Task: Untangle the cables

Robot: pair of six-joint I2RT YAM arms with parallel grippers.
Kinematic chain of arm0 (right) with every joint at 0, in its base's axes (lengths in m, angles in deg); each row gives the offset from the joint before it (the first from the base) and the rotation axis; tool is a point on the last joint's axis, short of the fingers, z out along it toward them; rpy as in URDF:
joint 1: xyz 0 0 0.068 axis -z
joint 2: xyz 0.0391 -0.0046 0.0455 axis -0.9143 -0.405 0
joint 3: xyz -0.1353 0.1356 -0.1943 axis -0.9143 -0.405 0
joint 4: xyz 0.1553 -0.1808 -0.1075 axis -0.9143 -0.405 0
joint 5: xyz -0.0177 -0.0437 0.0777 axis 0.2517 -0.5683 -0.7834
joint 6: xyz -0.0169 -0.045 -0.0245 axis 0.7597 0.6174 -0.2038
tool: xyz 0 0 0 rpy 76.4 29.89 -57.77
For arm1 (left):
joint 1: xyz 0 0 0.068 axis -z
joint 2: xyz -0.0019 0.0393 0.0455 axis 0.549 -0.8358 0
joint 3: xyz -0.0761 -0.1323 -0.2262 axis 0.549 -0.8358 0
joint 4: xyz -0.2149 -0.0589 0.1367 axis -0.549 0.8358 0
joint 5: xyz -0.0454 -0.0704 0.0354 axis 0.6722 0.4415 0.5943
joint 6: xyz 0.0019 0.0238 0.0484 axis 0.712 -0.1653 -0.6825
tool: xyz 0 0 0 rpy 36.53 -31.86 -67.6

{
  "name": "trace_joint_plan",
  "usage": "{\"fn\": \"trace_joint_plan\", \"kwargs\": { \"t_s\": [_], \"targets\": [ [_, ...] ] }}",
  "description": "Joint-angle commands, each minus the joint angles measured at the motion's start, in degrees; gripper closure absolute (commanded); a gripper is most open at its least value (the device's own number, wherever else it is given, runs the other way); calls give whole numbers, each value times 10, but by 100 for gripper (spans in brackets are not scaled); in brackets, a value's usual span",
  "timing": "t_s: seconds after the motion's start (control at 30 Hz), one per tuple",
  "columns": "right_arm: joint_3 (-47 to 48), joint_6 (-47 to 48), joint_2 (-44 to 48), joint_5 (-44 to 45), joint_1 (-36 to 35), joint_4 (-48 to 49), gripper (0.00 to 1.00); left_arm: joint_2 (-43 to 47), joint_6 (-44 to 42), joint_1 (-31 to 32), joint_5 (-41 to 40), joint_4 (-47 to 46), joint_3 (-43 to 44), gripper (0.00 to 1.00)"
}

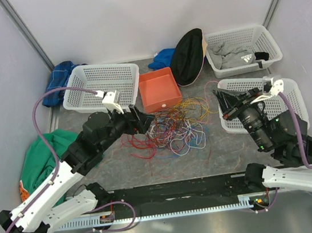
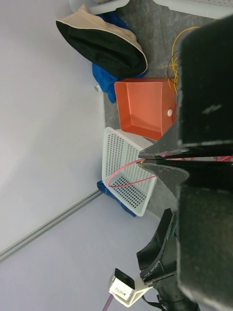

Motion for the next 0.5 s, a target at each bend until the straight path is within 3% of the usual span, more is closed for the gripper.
{"fn": "trace_joint_plan", "kwargs": {
  "t_s": [0.0, 0.1, 0.17, 0.3, 0.47],
  "targets": [
    [35, -7, -27, -23, 1, -19, 100, 21, -33, 0, 62, -157, -64, 8],
    [48, -17, -42, -40, 1, -21, 100, 9, -77, 2, 105, -254, -97, 0],
    [58, -24, -49, -50, 0, -25, 100, -14, -114, 20, 102, -299, -108, 0],
    [71, -29, -56, -59, 0, -31, 100, -57, -248, 78, 42, -351, -121, 0],
    [87, -35, -63, -75, 1, -40, 100, -119, -304, 103, -58, -373, -108, 1]
  ]
}}
